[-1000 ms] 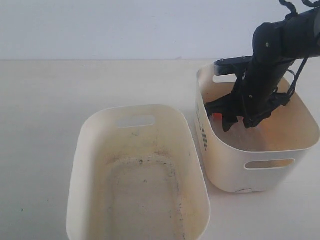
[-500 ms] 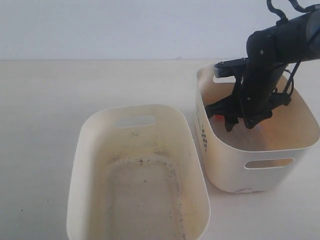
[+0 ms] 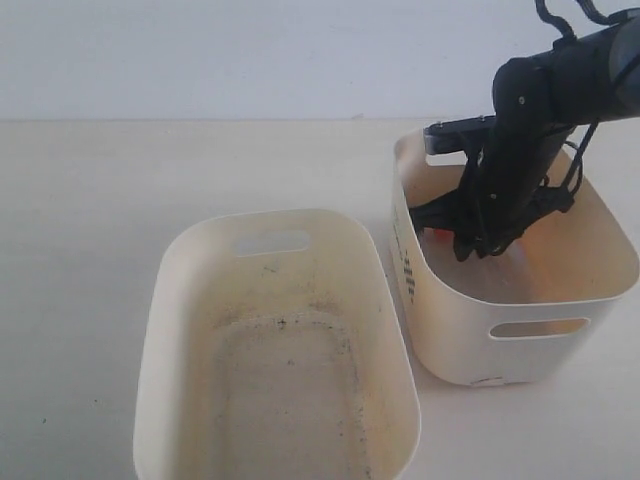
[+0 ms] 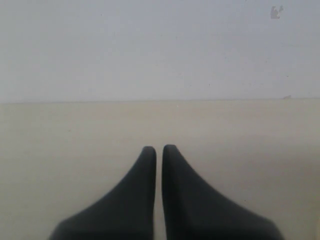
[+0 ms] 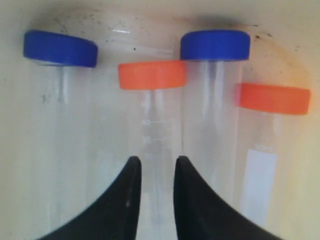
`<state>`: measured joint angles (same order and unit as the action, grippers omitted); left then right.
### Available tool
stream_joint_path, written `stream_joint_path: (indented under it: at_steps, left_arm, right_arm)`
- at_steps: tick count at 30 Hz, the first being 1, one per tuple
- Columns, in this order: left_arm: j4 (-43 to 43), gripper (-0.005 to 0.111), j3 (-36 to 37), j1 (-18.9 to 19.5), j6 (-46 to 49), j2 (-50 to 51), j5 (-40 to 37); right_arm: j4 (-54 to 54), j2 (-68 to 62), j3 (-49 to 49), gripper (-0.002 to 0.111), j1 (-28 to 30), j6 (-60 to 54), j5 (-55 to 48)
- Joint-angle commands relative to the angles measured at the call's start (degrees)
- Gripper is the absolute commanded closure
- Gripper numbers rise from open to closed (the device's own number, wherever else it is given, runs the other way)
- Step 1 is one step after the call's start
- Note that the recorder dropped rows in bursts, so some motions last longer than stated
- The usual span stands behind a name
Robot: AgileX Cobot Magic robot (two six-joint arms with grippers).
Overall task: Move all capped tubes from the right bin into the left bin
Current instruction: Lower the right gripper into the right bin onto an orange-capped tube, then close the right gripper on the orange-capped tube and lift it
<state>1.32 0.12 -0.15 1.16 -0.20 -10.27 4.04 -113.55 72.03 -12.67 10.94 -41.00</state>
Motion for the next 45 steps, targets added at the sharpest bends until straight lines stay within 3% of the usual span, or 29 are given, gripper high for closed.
stream_joint_path:
  at_steps: [1,4,8,10,12,21,26,45]
  left_arm:
    - [0.19,0.103,-0.12,-0.41,-0.24,0.2,0.42]
    - [0.19,0.103,-0.12,-0.41,-0.24,0.2,0.42]
    - [0.19,0.103,-0.12,-0.41,-0.24,0.2,0.42]
    - [0.19,0.103,-0.12,-0.41,-0.24,0.2,0.42]
    - [0.19,0.103,-0.12,-0.41,-0.24,0.2,0.42]
    - [0.19,0.103,-0.12,-0.41,-0.24,0.2,0.42]
    - [0.19,0.103,-0.12,-0.41,-0.24,0.2,0.42]
    - [0.19,0.103,-0.12,-0.41,-0.24,0.2,0.42]
  right_arm:
    - [0.97,-1.35,-0.61,0.091,0.72,-1.2,-1.54]
    - [0.97,-1.35,-0.61,0.084,0.72,-2.11,-1.76]
    - [-0.63,-1.35,-0.61,0.056,0.72,-2.56,-1.59]
    - [-1.38,-1.35,-0.61,0.05,0.72,-2.99,-1.15]
    - [-1.77,-1.35,-0.61,0.052,0.72,-2.99,-0.88]
    - [-1.97,-2.76,-0.61,0.083,0.72,-2.99,-0.76]
    - [-2.07,-2.17,-0.61,0.109,0.72,-2.99,-0.76]
    - [-2.07,19.82,-0.61,0.108,0.72,-2.58,-5.68]
